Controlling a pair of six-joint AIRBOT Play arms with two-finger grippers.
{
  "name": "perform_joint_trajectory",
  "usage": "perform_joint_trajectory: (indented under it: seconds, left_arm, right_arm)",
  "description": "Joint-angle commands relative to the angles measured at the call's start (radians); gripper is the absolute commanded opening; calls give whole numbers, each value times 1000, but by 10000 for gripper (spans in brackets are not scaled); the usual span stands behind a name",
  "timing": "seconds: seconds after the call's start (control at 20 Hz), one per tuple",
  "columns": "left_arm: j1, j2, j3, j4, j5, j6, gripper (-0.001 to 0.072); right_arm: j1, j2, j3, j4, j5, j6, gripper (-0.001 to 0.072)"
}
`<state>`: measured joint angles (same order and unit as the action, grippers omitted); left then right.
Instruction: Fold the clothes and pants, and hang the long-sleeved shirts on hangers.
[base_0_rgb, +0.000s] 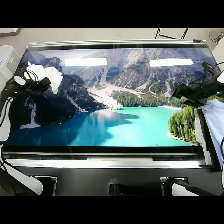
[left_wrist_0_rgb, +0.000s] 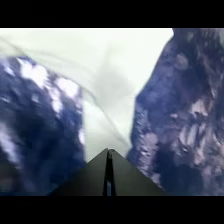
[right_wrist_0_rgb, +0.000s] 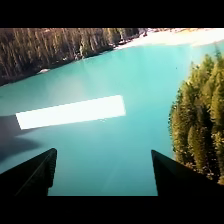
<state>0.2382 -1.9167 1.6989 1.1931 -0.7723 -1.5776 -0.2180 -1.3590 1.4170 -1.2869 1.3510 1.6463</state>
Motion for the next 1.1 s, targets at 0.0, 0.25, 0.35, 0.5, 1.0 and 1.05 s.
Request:
perform_joint_trajectory:
  seconds: [0.0,0.25,0.35,0.5,1.0,1.05]
  left_arm:
    - [44,23,4,88,8,-89,164]
    - [70,-57,4,-177,116,-204,716]
    - [42,-84,4,-288,183,-133,716]
    - [-14,-98,5,-383,291,-26,716]
    - [-29,-93,5,-386,312,-59,19]
    - [-36,-64,5,-386,269,-14,18]
  right_arm:
    - [1,0,0,0,-18,-1,671]
    - [1,0,0,0,-60,-1,671]
    - [1,0,0,0,-61,-1,671]
    - [1,0,0,0,-68,-1,671]
    - [1,0,0,0,18,-1,671]
    - [1,0,0,0,28,-2,671]
